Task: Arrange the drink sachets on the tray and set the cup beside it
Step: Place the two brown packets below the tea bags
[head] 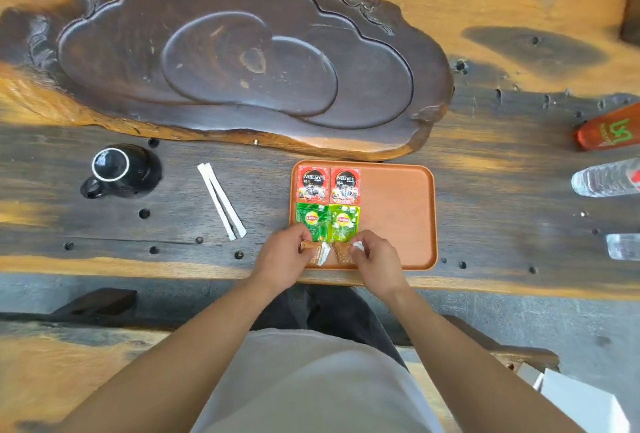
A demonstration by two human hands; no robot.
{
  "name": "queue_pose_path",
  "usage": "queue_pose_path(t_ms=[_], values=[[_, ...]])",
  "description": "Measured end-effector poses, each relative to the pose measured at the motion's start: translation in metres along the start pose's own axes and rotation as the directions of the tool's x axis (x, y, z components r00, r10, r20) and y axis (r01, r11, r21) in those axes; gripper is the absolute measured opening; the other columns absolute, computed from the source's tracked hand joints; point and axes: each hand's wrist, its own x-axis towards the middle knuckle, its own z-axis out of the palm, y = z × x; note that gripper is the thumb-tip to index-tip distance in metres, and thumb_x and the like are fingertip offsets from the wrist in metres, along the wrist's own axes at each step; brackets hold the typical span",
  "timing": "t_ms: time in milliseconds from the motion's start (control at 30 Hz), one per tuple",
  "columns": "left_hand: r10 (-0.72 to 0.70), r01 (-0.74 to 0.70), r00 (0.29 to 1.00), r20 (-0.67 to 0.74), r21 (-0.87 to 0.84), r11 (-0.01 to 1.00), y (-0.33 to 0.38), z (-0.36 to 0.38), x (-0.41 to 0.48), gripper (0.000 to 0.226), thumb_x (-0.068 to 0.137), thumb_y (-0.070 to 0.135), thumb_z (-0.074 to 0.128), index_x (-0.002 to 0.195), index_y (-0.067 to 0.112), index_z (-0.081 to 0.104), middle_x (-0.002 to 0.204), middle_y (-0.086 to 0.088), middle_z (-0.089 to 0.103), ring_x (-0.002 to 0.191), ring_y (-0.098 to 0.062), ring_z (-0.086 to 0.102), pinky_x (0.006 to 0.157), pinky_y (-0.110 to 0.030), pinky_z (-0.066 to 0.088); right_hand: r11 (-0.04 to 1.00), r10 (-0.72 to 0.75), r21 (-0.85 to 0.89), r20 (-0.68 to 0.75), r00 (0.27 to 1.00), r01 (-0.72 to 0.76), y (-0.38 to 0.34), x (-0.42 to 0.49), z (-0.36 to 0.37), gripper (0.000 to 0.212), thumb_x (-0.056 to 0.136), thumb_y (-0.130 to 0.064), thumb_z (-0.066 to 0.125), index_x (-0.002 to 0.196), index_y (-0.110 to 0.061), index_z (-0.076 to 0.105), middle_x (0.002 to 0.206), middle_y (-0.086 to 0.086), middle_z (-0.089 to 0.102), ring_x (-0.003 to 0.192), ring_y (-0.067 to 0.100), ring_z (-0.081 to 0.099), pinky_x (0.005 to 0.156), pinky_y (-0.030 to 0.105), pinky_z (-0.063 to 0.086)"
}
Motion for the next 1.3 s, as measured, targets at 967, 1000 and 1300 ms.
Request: queue_pose_path(t_ms=[967,1000,1300], values=[[0.23,-0.196,0.97,-0.083,0.298,0.934,-0.013,0.014,-0.005,0.025,0.089,0.034,0.069,0.112,0.024,0.069,0.099,0.005,0.047,0.1,-0.015,0.048,0.079,-0.037,0.054,0.952,-0.236,-0.221,-0.09,0.968,0.212,0.019,-0.009,0.015,0.027,0.089,-0.023,0.074,0.114,-0.019,0.063,0.114,-0.002,0.05,0.103,0.019,0.055,0.084,0.04,0.054],[0.248,-0.205,0.963,-0.11,0.303,0.931,-0.013,0.013,-0.005,0.026,0.089,0.034,0.069,0.113,0.023,0.069,0.1,0.004,0.048,0.1,-0.016,0.048,0.08,-0.037,0.054,0.946,-0.258,-0.231,-0.122,0.958,0.226,0.018,-0.008,0.015,0.027,0.089,-0.022,0.073,0.113,-0.018,0.063,0.114,-0.001,0.052,0.103,0.02,0.055,0.084,0.041,0.054],[0.361,-0.289,0.933,-0.008,0.584,0.759,-0.02,0.004,0.004,0.064,0.093,0.053,0.052,0.15,0.027,0.041,0.166,0.004,0.025,0.152,-0.028,0.021,0.116,-0.049,0.019,0.812,-0.319,-0.5,0.053,0.946,0.302,0.013,0.006,0.012,0.067,0.095,-0.045,0.061,0.154,-0.028,0.034,0.165,-0.005,0.028,0.154,0.017,0.014,0.114,0.04,0.027]])
